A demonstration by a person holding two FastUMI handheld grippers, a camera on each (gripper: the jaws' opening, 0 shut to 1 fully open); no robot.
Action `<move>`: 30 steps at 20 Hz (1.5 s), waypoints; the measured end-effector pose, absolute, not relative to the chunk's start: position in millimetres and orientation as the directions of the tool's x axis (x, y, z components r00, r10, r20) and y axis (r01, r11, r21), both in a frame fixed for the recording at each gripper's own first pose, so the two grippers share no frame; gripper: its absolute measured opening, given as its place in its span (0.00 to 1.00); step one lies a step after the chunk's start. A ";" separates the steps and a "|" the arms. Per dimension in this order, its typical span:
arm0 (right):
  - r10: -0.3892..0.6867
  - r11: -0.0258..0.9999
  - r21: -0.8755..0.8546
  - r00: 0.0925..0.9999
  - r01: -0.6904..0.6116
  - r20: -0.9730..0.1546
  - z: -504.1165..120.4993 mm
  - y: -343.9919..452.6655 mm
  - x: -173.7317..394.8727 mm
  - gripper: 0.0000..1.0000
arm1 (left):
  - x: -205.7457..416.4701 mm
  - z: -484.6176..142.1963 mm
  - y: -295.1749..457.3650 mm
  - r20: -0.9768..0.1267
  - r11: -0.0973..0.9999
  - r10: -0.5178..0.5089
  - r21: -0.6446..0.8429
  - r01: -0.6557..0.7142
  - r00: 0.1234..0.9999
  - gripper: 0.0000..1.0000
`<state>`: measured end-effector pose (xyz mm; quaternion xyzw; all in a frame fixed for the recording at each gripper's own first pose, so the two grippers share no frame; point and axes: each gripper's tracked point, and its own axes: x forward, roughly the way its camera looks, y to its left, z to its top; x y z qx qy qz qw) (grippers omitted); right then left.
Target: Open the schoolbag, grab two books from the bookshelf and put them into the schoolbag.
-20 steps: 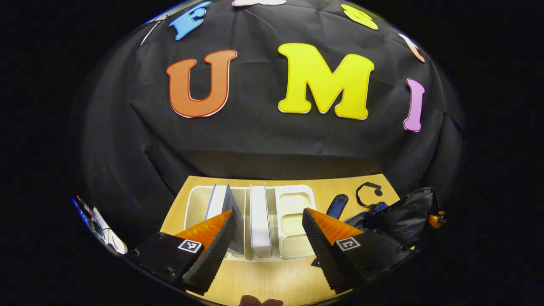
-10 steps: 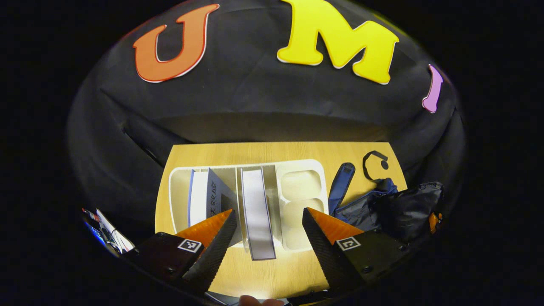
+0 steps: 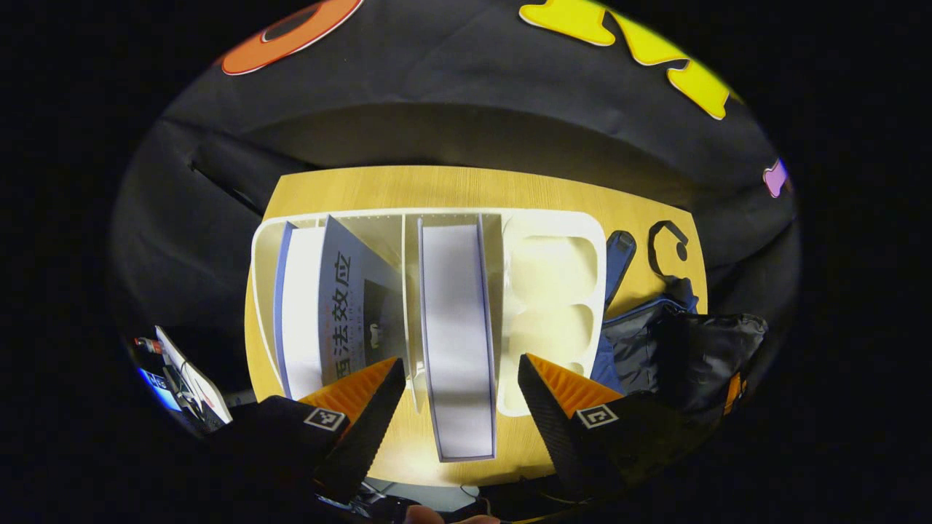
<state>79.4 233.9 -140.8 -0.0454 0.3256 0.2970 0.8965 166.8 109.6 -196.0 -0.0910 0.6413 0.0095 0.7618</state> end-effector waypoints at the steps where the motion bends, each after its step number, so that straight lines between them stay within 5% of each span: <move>1: 0.504 0.819 0.113 0.611 -0.562 -0.611 -140.6 234.2 78.3 0.01 | 166.3 -199.1 110.6 -0.982 0.984 -0.095 -0.117 -0.132 0.163 0.99; 18: 0.519 0.817 0.142 0.606 -0.559 -0.602 -143.2 236.6 72.6 0.01 | 159.1 -208.9 113.8 -0.999 0.987 -0.027 -0.033 -0.159 0.038 0.48; 23: 0.530 0.810 0.145 0.605 -0.568 -0.594 -141.0 238.4 69.1 0.01 | 144.1 -177.0 125.0 -0.995 0.988 -0.004 -0.020 -0.152 0.103 0.44; 30: 0.545 0.797 0.140 0.600 -0.588 -0.586 -138.8 241.6 58.8 0.00 | 82.9 -101.1 124.0 -0.974 0.980 -0.100 -0.132 -0.151 0.204 0.43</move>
